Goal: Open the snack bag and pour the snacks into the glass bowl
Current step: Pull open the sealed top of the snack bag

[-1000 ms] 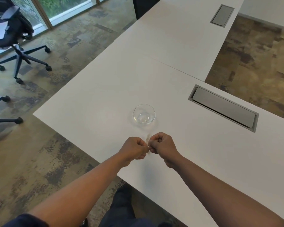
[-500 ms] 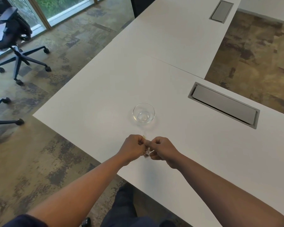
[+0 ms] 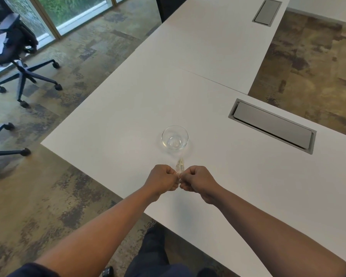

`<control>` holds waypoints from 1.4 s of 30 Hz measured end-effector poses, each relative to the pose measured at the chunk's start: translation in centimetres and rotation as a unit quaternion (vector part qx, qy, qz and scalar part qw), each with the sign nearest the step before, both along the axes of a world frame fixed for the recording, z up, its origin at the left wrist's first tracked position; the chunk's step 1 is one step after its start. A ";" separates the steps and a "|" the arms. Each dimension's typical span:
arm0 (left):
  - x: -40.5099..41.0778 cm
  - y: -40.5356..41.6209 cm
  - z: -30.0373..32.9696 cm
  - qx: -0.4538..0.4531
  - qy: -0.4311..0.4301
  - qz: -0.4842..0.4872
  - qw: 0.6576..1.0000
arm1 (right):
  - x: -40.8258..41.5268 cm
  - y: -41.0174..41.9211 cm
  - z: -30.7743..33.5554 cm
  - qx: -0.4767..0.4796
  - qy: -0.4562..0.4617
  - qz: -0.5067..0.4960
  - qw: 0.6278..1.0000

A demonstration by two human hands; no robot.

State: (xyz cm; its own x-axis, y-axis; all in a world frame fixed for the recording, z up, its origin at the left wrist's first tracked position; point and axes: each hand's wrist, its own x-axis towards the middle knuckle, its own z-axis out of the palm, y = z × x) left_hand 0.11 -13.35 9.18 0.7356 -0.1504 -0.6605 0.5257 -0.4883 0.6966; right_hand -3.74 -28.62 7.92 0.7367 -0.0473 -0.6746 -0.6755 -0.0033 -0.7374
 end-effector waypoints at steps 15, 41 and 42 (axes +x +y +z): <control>0.4 -0.1 0.0 -0.085 0.037 0.035 0.995 | -0.1 0.2 0.7 0.028 -0.038 -0.021 0.999; -0.5 -1.2 -0.3 0.082 -0.176 -0.044 0.980 | 0.2 1.4 1.0 -0.052 -0.079 -0.027 0.995; -0.3 -1.0 -0.3 0.074 -0.162 -0.050 0.983 | 0.2 1.3 1.0 -0.064 -0.078 -0.022 0.995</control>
State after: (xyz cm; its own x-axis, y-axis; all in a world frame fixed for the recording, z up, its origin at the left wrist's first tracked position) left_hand -0.18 -14.32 8.85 0.8969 -0.1531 -0.4150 0.2323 -0.6353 0.7365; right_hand -3.57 -27.33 8.96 0.8277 -0.1604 -0.5378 -0.5536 -0.0761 -0.8293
